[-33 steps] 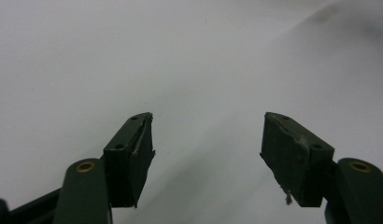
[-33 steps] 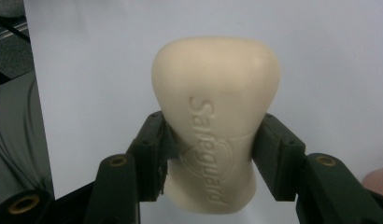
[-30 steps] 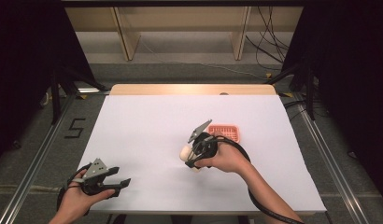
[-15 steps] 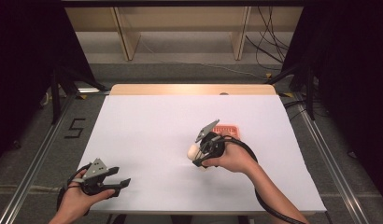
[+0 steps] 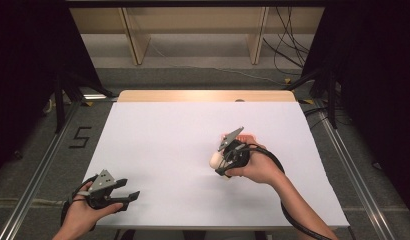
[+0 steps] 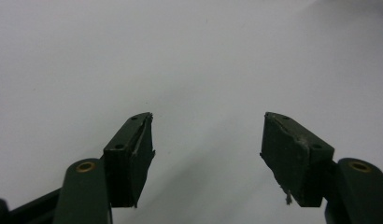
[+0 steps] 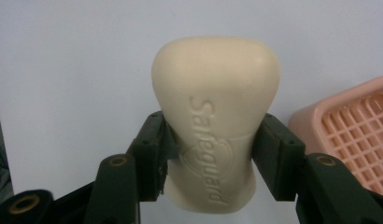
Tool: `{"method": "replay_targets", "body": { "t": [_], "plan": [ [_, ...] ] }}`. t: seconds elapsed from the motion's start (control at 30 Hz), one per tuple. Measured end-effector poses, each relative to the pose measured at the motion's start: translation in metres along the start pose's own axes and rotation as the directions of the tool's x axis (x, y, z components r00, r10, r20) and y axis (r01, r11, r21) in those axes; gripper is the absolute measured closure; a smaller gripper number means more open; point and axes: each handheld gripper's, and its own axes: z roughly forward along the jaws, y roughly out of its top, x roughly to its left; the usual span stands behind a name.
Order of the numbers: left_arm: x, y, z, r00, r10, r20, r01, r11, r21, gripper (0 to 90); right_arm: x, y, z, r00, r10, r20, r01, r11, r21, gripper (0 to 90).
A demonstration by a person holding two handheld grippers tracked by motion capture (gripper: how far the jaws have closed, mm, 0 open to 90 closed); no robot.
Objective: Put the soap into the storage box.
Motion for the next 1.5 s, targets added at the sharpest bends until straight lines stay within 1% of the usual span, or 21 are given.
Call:
{"method": "replay_targets", "body": {
  "t": [0.07,0.13,0.3,0.33,0.4,0.47,0.53,0.73,0.77,0.9,0.93,0.97,1.07,1.13,1.17,1.23,1.27,1.37,1.4,1.43,1.5],
  "plan": [
    [0.0,0.0,0.0,1.0,0.001,0.0,-0.001,1.0,0.0,33.6,0.0,-0.002,-0.002,0.9998,0.019,0.005,-0.019,1.0,0.009,50.2],
    [0.0,0.0,0.0,1.0,0.0,0.0,0.0,1.0,0.0,33.6,-0.003,-0.003,-0.004,0.9999,0.001,0.013,-0.001,1.0,0.007,50.2],
    [0.0,0.0,0.0,1.0,-0.001,0.0,0.001,1.0,0.002,33.6,-0.008,-0.007,-0.009,0.9994,0.008,0.033,-0.008,1.0,0.016,50.2],
    [0.0,0.0,0.0,1.0,-0.001,0.0,0.001,1.0,0.002,33.6,-0.009,-0.007,-0.009,0.9994,-0.01,0.034,0.01,1.0,0.013,50.2],
    [0.0,0.0,0.0,1.0,-0.002,0.0,0.002,1.0,0.001,33.6,-0.009,-0.009,-0.011,0.9989,0.015,0.045,-0.016,1.0,0.022,50.2],
    [0.0,0.0,0.0,1.0,-0.001,0.0,0.001,1.0,0.001,33.6,-0.012,-0.009,-0.013,0.9989,-0.004,0.046,0.003,1.0,0.02,50.2],
    [0.0,0.0,0.0,1.0,-0.002,0.0,0.002,1.0,0.001,33.6,-0.014,-0.01,-0.014,0.9981,0.002,0.062,-0.003,1.0,0.02,50.2],
    [0.0,0.0,0.0,1.0,0.0,-0.002,0.0,1.0,-0.002,33.6,-0.018,-0.012,-0.016,0.9975,-0.003,0.071,0.001,1.0,0.022,50.2],
    [-0.001,0.0,0.001,0.9998,-0.02,0.0,0.02,0.9997,-0.012,33.6,-0.019,-0.012,-0.016,0.9977,-0.012,0.067,0.01,1.0,0.025,50.2],
    [-0.001,0.0,0.001,0.9998,-0.019,-0.001,0.019,0.9998,-0.01,33.6,-0.021,-0.013,-0.017,0.9966,-0.007,0.082,0.004,1.0,0.03,50.2],
    [0.0,0.0,0.0,1.0,0.0,-0.003,0.0,1.0,-0.001,33.6,-0.022,-0.013,-0.017,0.9965,-0.021,0.081,0.018,0.999,0.031,50.2],
    [0.0,0.0,0.0,1.0,-0.001,-0.003,0.001,1.0,-0.003,33.6,-0.022,-0.013,-0.018,0.9968,-0.005,0.08,0.002,0.999,0.032,50.2],
    [-0.001,0.0,0.001,0.9998,-0.02,-0.004,0.02,0.9997,-0.012,33.6,-0.024,-0.014,-0.019,0.996,-0.012,0.088,0.009,0.999,0.037,50.2],
    [0.002,0.0,0.0,0.9997,0.021,-0.008,-0.021,0.9998,-0.003,33.6,-0.025,-0.014,-0.019,0.9953,-0.018,0.095,0.015,0.999,0.036,50.2],
    [0.002,0.0,0.0,0.9997,0.021,-0.008,-0.021,0.9998,-0.003,33.6,-0.026,-0.014,-0.019,0.995,-0.023,0.098,0.02,0.999,0.037,50.2],
    [0.001,0.0,0.0,1.0,0.003,-0.001,-0.003,1.0,0.002,33.6,-0.028,-0.014,-0.019,0.9945,-0.018,0.103,0.014,0.999,0.038,50.2],
    [0.0,0.0,0.0,1.0,-0.002,-0.002,0.002,1.0,-0.001,33.6,-0.029,-0.014,-0.019,0.9941,-0.032,0.103,0.029,0.999,0.036,50.2],
    [0.001,0.0,0.0,1.0,0.001,-0.002,-0.001,1.0,-0.001,33.6,-0.03,-0.014,-0.021,0.9933,-0.019,0.114,0.014,0.999,0.043,50.2],
    [0.002,0.0,0.0,0.9998,0.017,-0.006,-0.017,0.9999,-0.002,33.6,-0.031,-0.015,-0.021,0.9929,-0.013,0.119,0.007,0.999,0.048,50.2],
    [0.001,0.0,0.0,1.0,0.004,-0.002,-0.004,1.0,-0.001,33.6,-0.032,-0.014,-0.021,0.9928,-0.033,0.115,0.027,0.998,0.048,50.2],
    [0.0,0.0,0.0,1.0,-0.003,-0.001,0.003,1.0,-0.003,33.6,-0.034,-0.015,-0.021,0.9921,-0.033,0.121,0.028,0.998,0.049,50.2]
  ]
}}
